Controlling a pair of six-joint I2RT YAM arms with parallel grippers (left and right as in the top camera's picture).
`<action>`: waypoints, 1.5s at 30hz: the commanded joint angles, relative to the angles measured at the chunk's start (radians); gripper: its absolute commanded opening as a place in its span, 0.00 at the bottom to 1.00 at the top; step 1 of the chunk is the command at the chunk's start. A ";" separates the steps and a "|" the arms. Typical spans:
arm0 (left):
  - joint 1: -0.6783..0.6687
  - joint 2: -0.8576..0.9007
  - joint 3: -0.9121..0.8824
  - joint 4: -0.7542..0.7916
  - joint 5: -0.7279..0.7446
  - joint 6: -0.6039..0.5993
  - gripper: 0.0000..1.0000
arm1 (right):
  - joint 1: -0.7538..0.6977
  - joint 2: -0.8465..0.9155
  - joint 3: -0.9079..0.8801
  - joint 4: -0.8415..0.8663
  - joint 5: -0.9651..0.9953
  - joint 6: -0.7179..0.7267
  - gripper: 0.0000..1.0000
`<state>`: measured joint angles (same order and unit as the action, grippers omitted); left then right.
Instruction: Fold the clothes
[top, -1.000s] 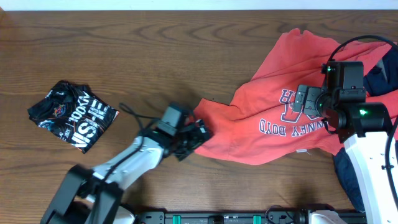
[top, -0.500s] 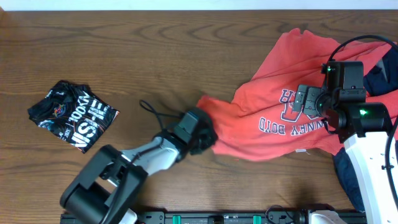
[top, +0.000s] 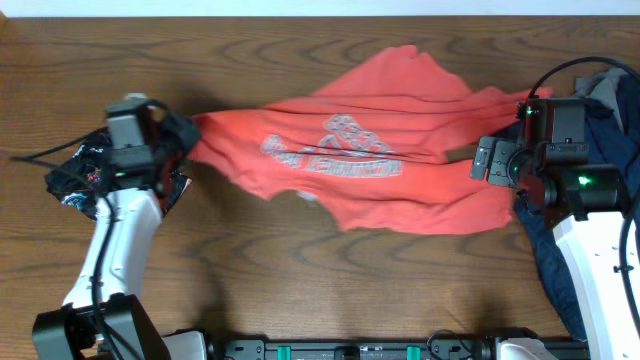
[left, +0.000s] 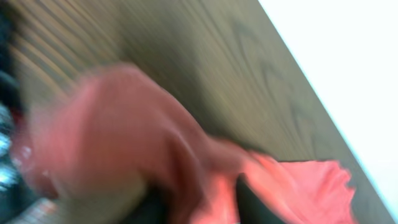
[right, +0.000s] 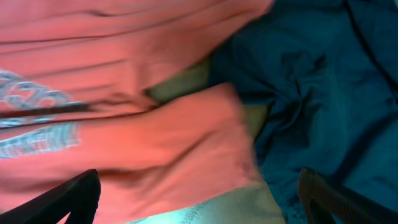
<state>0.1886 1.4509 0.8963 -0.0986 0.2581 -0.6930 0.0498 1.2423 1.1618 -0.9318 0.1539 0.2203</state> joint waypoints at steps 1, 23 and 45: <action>0.037 0.006 0.009 -0.045 0.100 0.046 0.98 | -0.012 -0.004 0.004 -0.004 0.003 0.010 0.99; -0.676 0.178 -0.154 -0.163 0.141 -0.290 0.94 | -0.012 -0.004 0.004 -0.022 -0.005 0.011 0.99; -0.214 -0.073 -0.139 -0.467 -0.019 0.046 0.43 | -0.012 -0.004 0.004 -0.026 -0.001 0.003 0.99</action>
<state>-0.1020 1.4242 0.7502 -0.5541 0.2798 -0.7261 0.0498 1.2423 1.1618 -0.9569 0.1505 0.2199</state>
